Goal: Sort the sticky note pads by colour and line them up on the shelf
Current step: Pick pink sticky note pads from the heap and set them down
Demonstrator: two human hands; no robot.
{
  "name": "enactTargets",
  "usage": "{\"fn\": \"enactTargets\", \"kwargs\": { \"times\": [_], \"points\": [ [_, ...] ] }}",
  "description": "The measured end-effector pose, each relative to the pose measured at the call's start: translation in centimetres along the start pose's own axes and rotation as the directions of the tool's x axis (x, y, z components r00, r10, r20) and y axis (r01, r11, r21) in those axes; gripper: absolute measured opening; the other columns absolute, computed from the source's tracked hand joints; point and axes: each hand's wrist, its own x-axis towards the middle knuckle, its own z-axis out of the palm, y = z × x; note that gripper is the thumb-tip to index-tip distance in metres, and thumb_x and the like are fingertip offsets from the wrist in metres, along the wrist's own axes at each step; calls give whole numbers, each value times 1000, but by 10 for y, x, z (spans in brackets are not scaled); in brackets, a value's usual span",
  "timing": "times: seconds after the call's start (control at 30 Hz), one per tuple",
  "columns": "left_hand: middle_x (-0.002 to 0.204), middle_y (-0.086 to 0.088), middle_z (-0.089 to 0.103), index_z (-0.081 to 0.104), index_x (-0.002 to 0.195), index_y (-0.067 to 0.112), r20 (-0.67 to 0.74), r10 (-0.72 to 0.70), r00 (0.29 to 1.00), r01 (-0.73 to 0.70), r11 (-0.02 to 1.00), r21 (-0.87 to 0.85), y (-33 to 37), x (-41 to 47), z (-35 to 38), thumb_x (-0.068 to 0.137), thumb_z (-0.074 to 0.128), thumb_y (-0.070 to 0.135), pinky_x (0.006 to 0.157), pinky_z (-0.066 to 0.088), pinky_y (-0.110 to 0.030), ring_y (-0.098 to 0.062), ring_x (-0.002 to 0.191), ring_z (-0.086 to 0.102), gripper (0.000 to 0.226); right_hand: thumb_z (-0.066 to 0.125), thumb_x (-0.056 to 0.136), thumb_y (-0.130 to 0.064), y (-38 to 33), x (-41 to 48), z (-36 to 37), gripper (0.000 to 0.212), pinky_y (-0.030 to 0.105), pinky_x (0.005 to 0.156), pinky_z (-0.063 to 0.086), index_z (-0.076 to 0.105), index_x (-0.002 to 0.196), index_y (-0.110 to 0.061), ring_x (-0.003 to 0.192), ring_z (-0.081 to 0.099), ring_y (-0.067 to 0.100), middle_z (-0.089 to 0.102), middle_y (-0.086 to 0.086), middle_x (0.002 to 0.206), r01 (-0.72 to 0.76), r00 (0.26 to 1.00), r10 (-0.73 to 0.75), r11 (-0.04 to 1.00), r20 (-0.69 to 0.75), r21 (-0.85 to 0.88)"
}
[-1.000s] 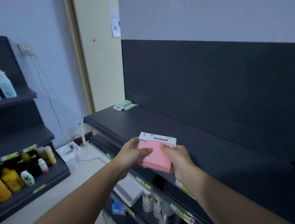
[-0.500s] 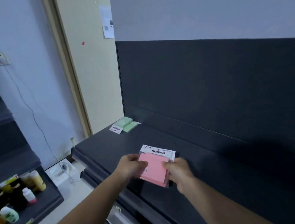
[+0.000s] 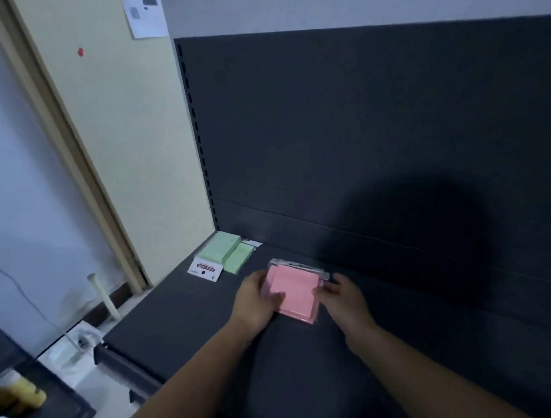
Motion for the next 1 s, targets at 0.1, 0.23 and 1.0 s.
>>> {"fn": "enactTargets", "kwargs": {
  "times": [0.1, 0.23, 1.0],
  "points": [
    [118, -13, 57, 52, 124, 0, 52, 166, 985, -172, 975, 141, -7, 23, -2, 83, 65, 10, 85, 39, -15, -18, 101, 55, 44, 57, 84, -5, 1, 11, 18, 38, 29, 90, 46, 53, 121, -14, 101, 57, 19, 63, 7, 112, 48, 998, -54, 982, -29, -180],
    [120, -11, 53, 49, 126, 2, 148, 303, 942, -332, 906, 261, -23, 45, 5, 88, 61, 23, 98, 34, -29, -29, 115, 47, 45, 49, 90, -39, 10, 22, 40, 61, 35, 110, 21, 26, 144, -25, 136, 24, 21, 31, -3, 149, 53, 987, -137, 761, -80, -647],
    [126, 6, 52, 50, 121, 22, 422, 649, 633, -771, 474, 426, 33, 29, 79, 88, 49, 31, 114, 1, -36, -15, 129, 32, 34, 43, 97, -35, 41, -48, -51, 61, 23, 117, 6, 18, 149, -16, 143, 13, 12, 16, 0, 157, -48, 959, -169, 695, -228, -717]
  ]
}}
